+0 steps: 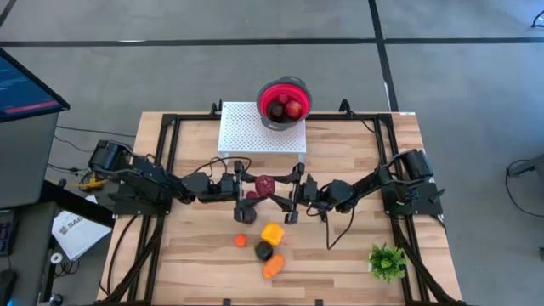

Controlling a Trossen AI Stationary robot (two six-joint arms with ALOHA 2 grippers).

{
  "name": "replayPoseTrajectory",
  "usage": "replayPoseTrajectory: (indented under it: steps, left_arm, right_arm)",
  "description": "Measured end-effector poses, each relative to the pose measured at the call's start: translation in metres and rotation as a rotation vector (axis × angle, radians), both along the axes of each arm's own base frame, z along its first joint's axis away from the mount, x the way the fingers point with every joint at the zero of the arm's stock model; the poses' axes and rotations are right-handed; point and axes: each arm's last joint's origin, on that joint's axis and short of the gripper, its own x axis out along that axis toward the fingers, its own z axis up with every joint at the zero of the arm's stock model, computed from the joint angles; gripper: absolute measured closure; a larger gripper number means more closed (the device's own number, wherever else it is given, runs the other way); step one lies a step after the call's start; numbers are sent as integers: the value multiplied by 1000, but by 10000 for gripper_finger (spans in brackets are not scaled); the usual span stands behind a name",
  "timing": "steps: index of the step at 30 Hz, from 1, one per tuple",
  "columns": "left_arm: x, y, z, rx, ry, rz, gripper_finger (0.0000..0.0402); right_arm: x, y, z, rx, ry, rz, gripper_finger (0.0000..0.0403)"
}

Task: Pick & Place Fruit
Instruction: Put the red apple into the strainer bowl on the shelf

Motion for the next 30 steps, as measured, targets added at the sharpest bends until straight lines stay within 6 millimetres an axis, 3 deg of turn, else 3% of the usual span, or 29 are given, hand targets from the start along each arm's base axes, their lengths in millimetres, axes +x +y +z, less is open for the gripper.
replayPoseTrajectory:
  steps: [16, 22, 30]
  left_arm:
    - [1, 0, -4, 6, 50, 3, 175]
    - [2, 0, -11, 16, 115, -2, 170]
    - [2, 0, -18, 22, 187, 7, 166]
  right_arm:
    - [-1, 3, 4, -27, 107, -5, 142]
    - [-14, 6, 26, -59, 338, 35, 111]
    - [-26, 1, 82, -41, 783, 32, 91]
